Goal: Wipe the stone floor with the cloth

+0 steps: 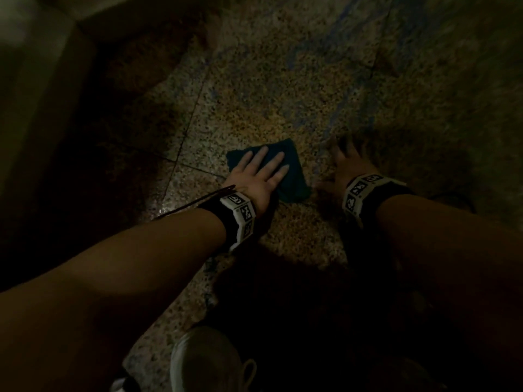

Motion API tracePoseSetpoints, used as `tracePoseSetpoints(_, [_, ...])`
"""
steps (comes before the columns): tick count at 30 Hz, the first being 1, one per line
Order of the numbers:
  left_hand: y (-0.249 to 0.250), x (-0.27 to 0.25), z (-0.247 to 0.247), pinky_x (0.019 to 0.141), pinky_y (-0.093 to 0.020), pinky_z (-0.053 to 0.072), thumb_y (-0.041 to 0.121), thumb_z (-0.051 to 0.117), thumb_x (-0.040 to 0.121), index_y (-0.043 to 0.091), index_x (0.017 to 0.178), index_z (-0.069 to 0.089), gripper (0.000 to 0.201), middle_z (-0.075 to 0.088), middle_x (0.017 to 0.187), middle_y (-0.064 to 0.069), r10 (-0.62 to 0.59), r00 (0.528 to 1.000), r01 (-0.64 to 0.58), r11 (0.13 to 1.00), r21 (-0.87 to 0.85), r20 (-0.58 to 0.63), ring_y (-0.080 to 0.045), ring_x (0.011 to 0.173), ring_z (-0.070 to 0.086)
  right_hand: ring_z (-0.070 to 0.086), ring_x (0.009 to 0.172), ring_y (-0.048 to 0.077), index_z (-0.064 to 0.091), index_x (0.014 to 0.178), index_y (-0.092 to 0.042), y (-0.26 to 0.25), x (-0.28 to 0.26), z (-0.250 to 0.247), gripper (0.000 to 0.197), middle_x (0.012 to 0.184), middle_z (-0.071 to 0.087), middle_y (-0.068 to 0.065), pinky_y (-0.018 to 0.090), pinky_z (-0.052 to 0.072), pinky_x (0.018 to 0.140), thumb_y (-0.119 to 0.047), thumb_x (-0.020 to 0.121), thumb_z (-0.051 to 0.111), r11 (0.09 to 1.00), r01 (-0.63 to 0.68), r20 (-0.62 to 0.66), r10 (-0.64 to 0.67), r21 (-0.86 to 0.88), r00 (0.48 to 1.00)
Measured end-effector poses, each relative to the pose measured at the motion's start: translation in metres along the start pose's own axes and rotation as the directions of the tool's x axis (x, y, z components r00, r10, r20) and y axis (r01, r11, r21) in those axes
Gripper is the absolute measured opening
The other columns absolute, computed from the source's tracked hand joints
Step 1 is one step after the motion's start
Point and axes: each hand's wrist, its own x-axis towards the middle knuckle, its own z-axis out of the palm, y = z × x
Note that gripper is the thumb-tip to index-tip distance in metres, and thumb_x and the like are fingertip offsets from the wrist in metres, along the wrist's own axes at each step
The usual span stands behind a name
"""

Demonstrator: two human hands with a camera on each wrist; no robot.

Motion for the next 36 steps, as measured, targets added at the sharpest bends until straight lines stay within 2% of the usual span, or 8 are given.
tracePoseSetpoints(4, [-0.003, 0.002, -0.002, 0.113, -0.04, -0.016, 0.033, 0.032, 0.1, 0.028, 0.149, -0.017, 0.069, -0.027, 0.155, 0.002, -0.001, 1.0, 0.001, 1.0, 0.0, -0.015, -0.027, 0.143, -0.023, -0.01, 0.145, 0.036, -0.014, 0.151, -0.026, 0.001, -0.001, -0.001, 0.104, 0.158, -0.019, 0.005, 0.048, 0.01, 0.117, -0.061, 0.083, 0.056, 0.999, 0.01, -0.003, -0.01, 0.037, 1.0])
tracePoseSetpoints(10, [-0.003, 0.013, -0.015, 0.114, -0.04, -0.015, 0.028, 0.031, 0.1, 0.027, 0.149, -0.016, 0.068, -0.026, 0.155, 0.002, -0.01, 1.0, 0.009, 1.0, -0.026, -0.029, -0.026, 0.143, -0.023, -0.014, 0.144, 0.037, -0.016, 0.149, -0.031, 0.004, 0.002, 0.002, 0.106, 0.157, -0.023, 0.001, 0.053, 0.015, 0.116, -0.058, 0.082, 0.061, 0.995, 0.018, 0.004, -0.019, 0.102, 1.0])
tracePoseSetpoints(14, [0.001, 0.022, -0.022, 0.113, -0.04, -0.016, 0.029, 0.035, 0.099, 0.027, 0.15, -0.015, 0.072, -0.026, 0.155, 0.002, -0.027, 1.0, 0.027, 0.998, -0.062, -0.013, -0.027, 0.142, -0.024, -0.015, 0.144, 0.037, -0.017, 0.149, -0.032, 0.004, 0.002, 0.001, 0.107, 0.156, -0.026, 0.0, 0.051, 0.016, 0.116, -0.053, 0.082, 0.064, 0.99, 0.012, 0.035, -0.018, 0.142, 0.999])
tracePoseSetpoints(18, [0.001, 0.024, -0.018, 0.113, -0.04, -0.017, 0.027, 0.031, 0.1, 0.028, 0.149, -0.016, 0.068, -0.025, 0.155, 0.003, -0.053, 0.998, 0.051, 0.997, -0.063, -0.029, -0.027, 0.143, -0.023, -0.017, 0.144, 0.035, -0.014, 0.15, -0.033, 0.008, 0.006, 0.003, 0.104, 0.157, -0.024, -0.002, 0.051, 0.016, 0.115, -0.053, 0.083, 0.063, 0.987, 0.038, 0.014, -0.041, 0.154, 0.999])
tracePoseSetpoints(22, [0.013, 0.018, -0.026, 0.115, -0.041, -0.014, 0.03, 0.033, 0.1, 0.028, 0.149, -0.016, 0.069, -0.027, 0.155, 0.003, -0.113, 0.993, 0.115, 0.993, -0.037, 0.042, -0.026, 0.143, -0.023, -0.012, 0.144, 0.036, -0.014, 0.15, -0.03, 0.011, 0.005, 0.004, 0.105, 0.157, -0.023, 0.0, 0.05, 0.013, 0.116, -0.059, 0.082, 0.06, 0.993, 0.074, -0.002, -0.075, 0.091, 0.997])
tracePoseSetpoints(27, [0.032, 0.014, -0.038, 0.115, -0.045, -0.009, 0.028, 0.048, 0.097, 0.03, 0.148, -0.018, 0.084, -0.03, 0.153, 0.006, -0.231, 0.954, 0.25, 0.965, -0.082, 0.19, -0.025, 0.143, -0.023, -0.014, 0.144, 0.036, -0.017, 0.15, -0.028, 0.011, 0.005, 0.001, 0.109, 0.156, -0.027, 0.001, 0.055, 0.014, 0.114, -0.062, 0.081, 0.06, 0.991, 0.126, 0.019, -0.127, 0.036, 0.992])
tracePoseSetpoints(33, [0.063, -0.001, -0.012, 0.115, -0.044, -0.011, 0.016, 0.043, 0.097, 0.03, 0.146, -0.023, 0.084, -0.034, 0.151, 0.006, -0.187, 0.954, 0.207, 0.976, -0.064, 0.233, -0.026, 0.141, -0.027, -0.007, 0.146, 0.029, -0.013, 0.151, -0.028, 0.046, 0.003, -0.003, 0.101, 0.158, -0.02, 0.001, 0.049, 0.02, 0.117, -0.041, 0.088, 0.065, 0.968, 0.226, -0.007, -0.228, -0.112, 0.974])
tracePoseSetpoints(36, [0.066, -0.001, -0.006, 0.114, -0.044, -0.013, 0.018, 0.041, 0.098, 0.031, 0.146, -0.025, 0.082, -0.036, 0.15, 0.007, -0.185, 0.955, 0.205, 0.976, -0.067, 0.231, -0.026, 0.141, -0.028, -0.01, 0.146, 0.029, -0.013, 0.151, -0.029, 0.087, 0.004, 0.005, 0.098, 0.158, -0.02, 0.0, 0.049, 0.02, 0.116, -0.057, 0.087, 0.056, 0.972, 0.171, -0.027, -0.177, -0.163, 0.984])
